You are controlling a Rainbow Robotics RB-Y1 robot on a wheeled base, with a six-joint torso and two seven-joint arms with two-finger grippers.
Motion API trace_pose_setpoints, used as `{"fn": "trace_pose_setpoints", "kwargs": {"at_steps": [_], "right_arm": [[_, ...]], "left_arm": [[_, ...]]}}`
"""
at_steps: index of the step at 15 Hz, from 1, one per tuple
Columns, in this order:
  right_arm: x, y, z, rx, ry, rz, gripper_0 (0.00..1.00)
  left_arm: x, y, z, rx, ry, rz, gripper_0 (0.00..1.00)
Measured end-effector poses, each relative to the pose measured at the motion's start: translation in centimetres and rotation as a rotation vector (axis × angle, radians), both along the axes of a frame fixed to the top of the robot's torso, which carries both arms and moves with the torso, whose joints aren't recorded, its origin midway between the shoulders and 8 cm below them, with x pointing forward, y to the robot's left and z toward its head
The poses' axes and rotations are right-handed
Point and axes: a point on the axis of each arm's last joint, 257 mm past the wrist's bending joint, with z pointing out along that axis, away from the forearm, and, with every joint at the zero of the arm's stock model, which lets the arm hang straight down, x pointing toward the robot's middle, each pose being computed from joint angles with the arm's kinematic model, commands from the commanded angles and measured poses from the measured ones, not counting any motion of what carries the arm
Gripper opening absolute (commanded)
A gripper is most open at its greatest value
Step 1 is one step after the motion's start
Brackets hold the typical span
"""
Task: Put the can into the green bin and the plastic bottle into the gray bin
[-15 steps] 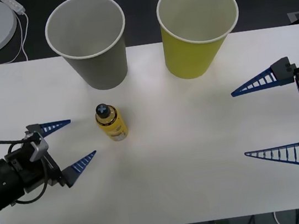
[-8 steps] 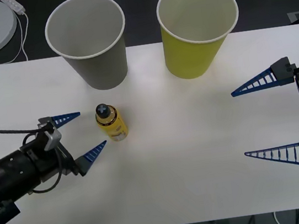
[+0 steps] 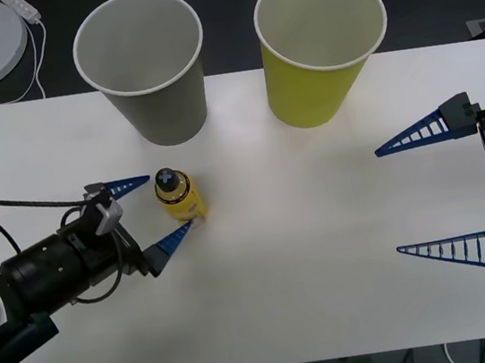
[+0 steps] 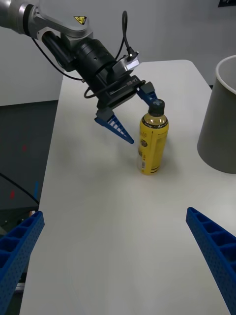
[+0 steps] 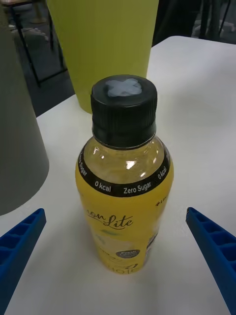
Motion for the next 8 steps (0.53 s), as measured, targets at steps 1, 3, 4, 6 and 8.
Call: {"fn": "trace_pose_setpoints", "kwargs": {"at_steps": [1,3,4,6,8], "right_arm": [[0.0,0.0,0.0,0.000,0.000,0.000,1.00],[0.0,0.0,0.0,0.000,0.000,0.000,1.00],[0.0,0.0,0.0,0.000,0.000,0.000,1.00],[0.0,0.0,0.0,0.000,0.000,0.000,1.00],[0.0,0.0,0.0,0.000,0.000,0.000,1.00]], "left_arm": [[0.1,-0.3,0.0,-0.002,-0.001,0.001,1.00],[0.4,-0.8,0.0,-0.007,-0.007,0.010,1.00],[0.6,-1.0,0.1,-0.008,-0.009,0.013,1.00],[1.0,-1.2,0.3,-0.005,-0.010,0.017,1.00],[1.5,-1.2,0.3,-0.004,-0.006,0.021,1.00]]}}
